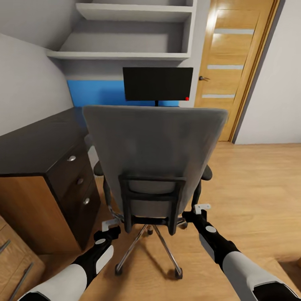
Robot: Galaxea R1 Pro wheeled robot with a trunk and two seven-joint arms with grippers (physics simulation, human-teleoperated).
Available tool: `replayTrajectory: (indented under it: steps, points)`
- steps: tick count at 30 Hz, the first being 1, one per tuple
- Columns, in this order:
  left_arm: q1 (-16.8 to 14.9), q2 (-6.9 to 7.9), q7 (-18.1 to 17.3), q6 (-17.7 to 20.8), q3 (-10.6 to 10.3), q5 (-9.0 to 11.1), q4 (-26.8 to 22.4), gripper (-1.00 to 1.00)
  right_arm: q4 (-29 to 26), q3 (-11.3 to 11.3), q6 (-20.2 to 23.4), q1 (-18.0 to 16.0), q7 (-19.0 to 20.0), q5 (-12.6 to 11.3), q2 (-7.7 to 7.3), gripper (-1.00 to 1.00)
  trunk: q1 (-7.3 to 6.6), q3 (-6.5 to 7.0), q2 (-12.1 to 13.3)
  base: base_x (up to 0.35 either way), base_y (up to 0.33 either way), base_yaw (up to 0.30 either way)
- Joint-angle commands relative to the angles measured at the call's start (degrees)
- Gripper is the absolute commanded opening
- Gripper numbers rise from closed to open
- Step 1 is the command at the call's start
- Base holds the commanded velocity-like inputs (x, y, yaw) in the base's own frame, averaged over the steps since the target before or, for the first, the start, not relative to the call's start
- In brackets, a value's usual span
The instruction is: In the bedroom, organize the workspace by keeping the computer under the desk, ensuring the monitor is on the desk, placing the keyboard on the desk next to the monitor, placing the mouse on the desk next to the keyboard, moving the folder from the swivel chair onto the desk next to the mouse, stacking the notebook on top of the folder with the pen on top of the notebook, and positioning the swivel chair next to the desk.
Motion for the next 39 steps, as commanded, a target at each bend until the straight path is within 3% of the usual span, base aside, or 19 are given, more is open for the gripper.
replayTrajectory:
  steps: [1,8,39]
  points:
    - [-0.09,0.0,0.21,-0.28,-0.54,0.19,-0.05,1.0,-0.02,0.6,-1.12,-0.06,0.14,-0.42,-0.03,1.0,0.01,-0.03,-0.02,0.321,0.0,0.128]
    - [-0.09,0.0,0.21,-0.3,-0.54,0.19,-0.05,1.0,2.32,0.68,-7.2,-0.06,0.22,0.6,-0.03,1.0,0.01,-0.03,-0.02,0.321,0.0,0.158]
    - [-0.09,0.05,0.21,-0.3,-0.54,0.19,-0.05,1.0,2.56,0.61,-7.68,-0.06,0.23,1.57,-0.1,1.0,0.01,-0.03,-0.02,0.319,-0.026,0.002]
